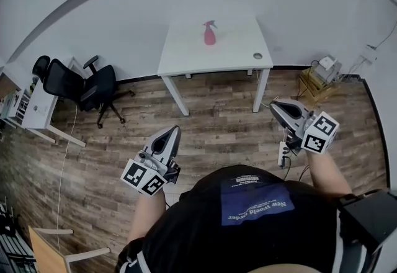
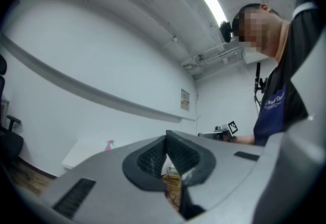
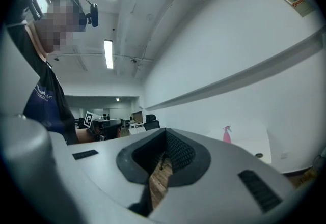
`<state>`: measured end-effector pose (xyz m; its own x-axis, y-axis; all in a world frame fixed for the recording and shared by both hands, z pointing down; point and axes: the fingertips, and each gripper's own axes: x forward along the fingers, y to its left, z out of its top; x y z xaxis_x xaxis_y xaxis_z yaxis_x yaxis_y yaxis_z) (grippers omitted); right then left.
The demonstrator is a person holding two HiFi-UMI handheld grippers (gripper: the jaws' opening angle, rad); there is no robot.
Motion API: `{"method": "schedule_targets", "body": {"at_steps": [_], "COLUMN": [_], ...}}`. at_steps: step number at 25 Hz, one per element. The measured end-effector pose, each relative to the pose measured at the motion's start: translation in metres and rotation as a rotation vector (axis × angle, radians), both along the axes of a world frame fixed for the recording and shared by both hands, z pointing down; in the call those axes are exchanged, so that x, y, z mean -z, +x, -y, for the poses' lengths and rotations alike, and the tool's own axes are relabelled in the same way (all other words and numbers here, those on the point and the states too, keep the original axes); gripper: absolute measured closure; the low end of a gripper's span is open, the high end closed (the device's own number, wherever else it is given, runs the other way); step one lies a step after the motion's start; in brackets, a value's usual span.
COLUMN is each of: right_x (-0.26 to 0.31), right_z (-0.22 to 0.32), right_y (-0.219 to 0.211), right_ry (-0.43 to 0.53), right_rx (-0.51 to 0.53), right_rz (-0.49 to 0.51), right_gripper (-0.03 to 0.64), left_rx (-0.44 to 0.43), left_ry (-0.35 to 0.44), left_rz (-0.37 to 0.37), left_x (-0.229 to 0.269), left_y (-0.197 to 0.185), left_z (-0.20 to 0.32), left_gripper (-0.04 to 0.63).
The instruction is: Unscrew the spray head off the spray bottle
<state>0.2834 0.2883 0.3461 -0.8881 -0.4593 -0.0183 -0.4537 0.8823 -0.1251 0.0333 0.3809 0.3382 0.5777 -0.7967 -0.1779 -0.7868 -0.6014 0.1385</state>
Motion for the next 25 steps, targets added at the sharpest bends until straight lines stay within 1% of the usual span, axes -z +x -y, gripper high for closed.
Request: {"method": "schedule_targets", "body": {"at_steps": [3, 6, 9, 12, 15, 20, 25], "right_x": [-0.007, -0.013, -0.019, -0.024, -0.021, -0.013, 0.0], "right_z": [0.013, 0.025, 0.037, 0.05, 0.064, 0.094, 0.127], "right_y": [0.014, 0.019, 0.019, 0.008, -0.012, -0.061, -0.121], "right_ry": [-0.016, -0.027, -0.037, -0.049, -0.042, -0.031, -0.021], "right_rx": [-0.016, -0.024, -0.034, -0.042, -0.051, -0.077, -0.106], "right_rz": [0.011, 0.012, 0.009, -0.004, -0.016, -0.02, -0.023], "right_gripper": [0.62, 0.62, 0.62, 0.62, 0.62, 0.62, 0.62], "left_rx": [-0.019, -0.03, -0.039, -0.055, -0.07, -0.089, -0.13], "left_ry": [-0.012, -0.024, -0.036, -0.035, -0.031, -0.02, 0.003], "left_rz": [0.016, 0.025, 0.021, 0.015, 0.01, -0.017, -0.002], "left_x": [-0.003, -0.006, -0.01, -0.013, -0.015, -0.011, 0.001], "left_y": [0.014, 0.019, 0.017, 0.007, -0.013, -0.067, -0.123], "left_z": [0.015, 0.031, 0.046, 0.058, 0.072, 0.111, 0.149], "left_gripper": [0.594, 0.594, 0.594, 0.594, 0.594, 0.594, 0.594]}}
